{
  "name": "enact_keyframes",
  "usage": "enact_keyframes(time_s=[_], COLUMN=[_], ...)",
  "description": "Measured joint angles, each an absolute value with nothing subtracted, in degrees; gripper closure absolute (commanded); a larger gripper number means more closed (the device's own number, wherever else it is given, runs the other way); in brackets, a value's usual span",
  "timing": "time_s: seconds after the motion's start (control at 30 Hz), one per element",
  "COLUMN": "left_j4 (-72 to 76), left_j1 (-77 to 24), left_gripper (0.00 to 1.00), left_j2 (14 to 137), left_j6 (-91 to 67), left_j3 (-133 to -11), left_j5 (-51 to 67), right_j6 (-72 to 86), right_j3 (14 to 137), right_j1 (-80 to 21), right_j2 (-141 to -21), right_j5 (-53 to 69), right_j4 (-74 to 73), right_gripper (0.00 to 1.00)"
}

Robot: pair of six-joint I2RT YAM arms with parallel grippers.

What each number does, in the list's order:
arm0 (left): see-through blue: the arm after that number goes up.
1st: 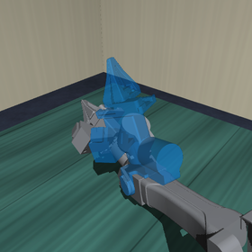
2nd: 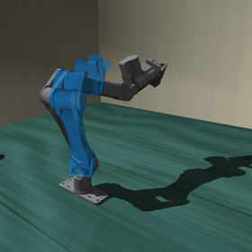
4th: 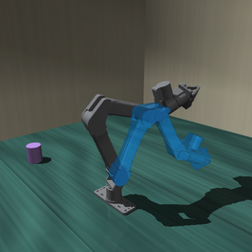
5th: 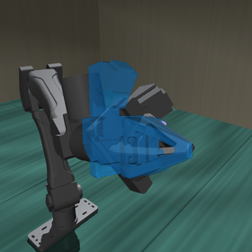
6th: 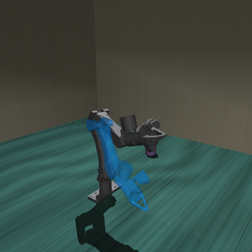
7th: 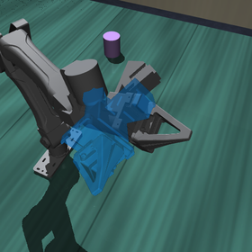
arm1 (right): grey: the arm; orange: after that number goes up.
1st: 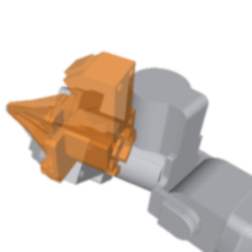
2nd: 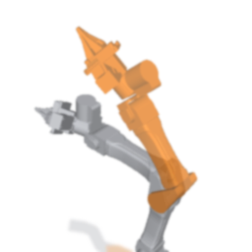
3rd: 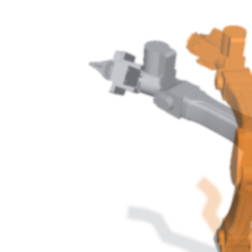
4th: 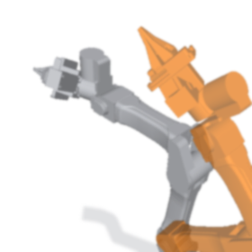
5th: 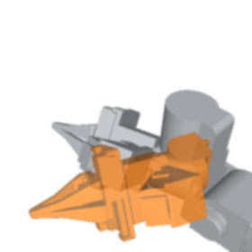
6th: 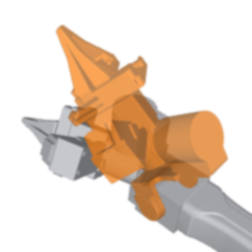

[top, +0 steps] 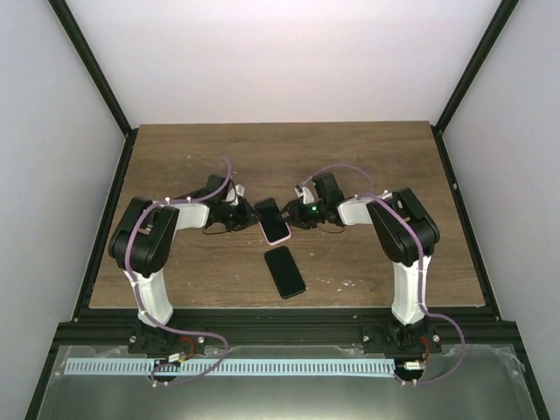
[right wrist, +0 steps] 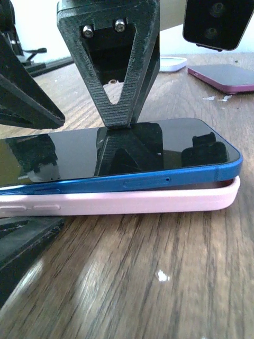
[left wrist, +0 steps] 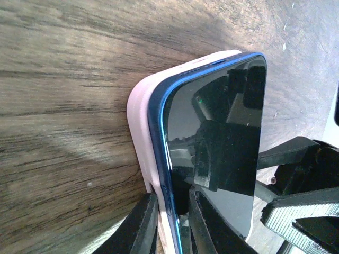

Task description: Put the phone into the phone case

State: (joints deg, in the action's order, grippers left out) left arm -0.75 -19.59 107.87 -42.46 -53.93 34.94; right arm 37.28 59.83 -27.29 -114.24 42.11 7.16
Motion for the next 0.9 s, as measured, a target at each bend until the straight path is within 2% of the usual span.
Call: enact_keyframes(time_s=[0.2, 0.47, 0.63, 0.9], left_j4=[0.1, 0.38, -0.05, -1.04], left_j1=[-19.46, -19.22, -18.65, -13.63], left_gripper=[0.82, 0.81, 0.73, 0.55], left_j2=[107.37, 105.93, 103.74, 92.47], left_j6=[-43.53, -44.62, -45.34, -46.7], left_j3=[-52.97, -51.42, -49.65, -48.95], left_j5=[35.44, 35.46, 37.06, 42.0], right_j6=[39.99, 42.3, 42.72, 42.74], right_j3=[59.44, 57.89, 56.86, 52.1], right_j1=[-27.24, -27.2, -27.42, -27.51], right_j2=[-115.7, -115.7, -115.59, -111.24], right_j5=[45.5, 47.09, 48.25, 48.4], right_j4=[11.05, 15.0, 18.02, 20.12], right_gripper=[0.58, 0.81, 0.88, 0.89])
